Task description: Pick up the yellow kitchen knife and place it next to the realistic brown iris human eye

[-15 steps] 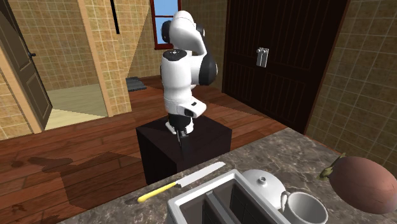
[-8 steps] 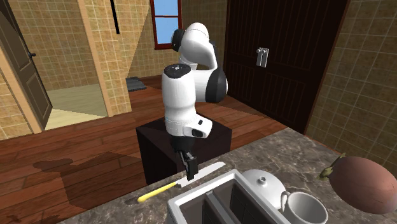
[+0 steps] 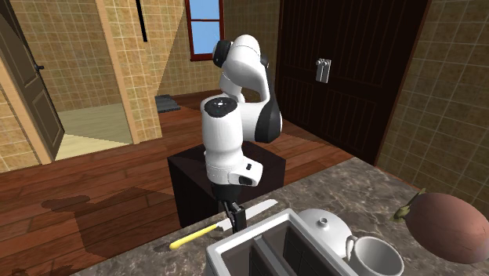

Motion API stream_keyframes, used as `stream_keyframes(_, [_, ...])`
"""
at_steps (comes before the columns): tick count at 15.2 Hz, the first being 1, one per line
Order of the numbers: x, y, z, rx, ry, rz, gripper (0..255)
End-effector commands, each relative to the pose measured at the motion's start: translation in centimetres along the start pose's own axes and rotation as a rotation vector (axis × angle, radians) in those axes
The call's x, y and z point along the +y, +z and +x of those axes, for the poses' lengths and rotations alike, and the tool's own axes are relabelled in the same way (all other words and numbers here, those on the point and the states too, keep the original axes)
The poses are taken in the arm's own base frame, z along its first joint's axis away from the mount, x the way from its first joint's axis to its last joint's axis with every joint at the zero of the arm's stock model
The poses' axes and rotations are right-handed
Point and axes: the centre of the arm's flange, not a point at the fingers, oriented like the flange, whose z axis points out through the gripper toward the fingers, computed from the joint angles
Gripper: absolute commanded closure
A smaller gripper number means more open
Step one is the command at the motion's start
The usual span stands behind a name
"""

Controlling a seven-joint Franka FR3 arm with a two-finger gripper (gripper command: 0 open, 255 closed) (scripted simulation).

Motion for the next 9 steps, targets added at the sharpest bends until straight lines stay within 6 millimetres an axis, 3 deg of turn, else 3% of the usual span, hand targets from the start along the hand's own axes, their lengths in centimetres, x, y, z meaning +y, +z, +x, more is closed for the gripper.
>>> stream_keyframes(1, [0.03,0.44,-0.01,0.000,0.000,0.000,0])
stream_keyframes(7, [0.03,0.44,-0.01,0.000,0.000,0.000,0])
stream_keyframes(8, [0.03,0.44,-0.01,0.000,0.000,0.000,255])
stream_keyframes(9, [0.03,0.44,-0.01,0.000,0.000,0.000,255])
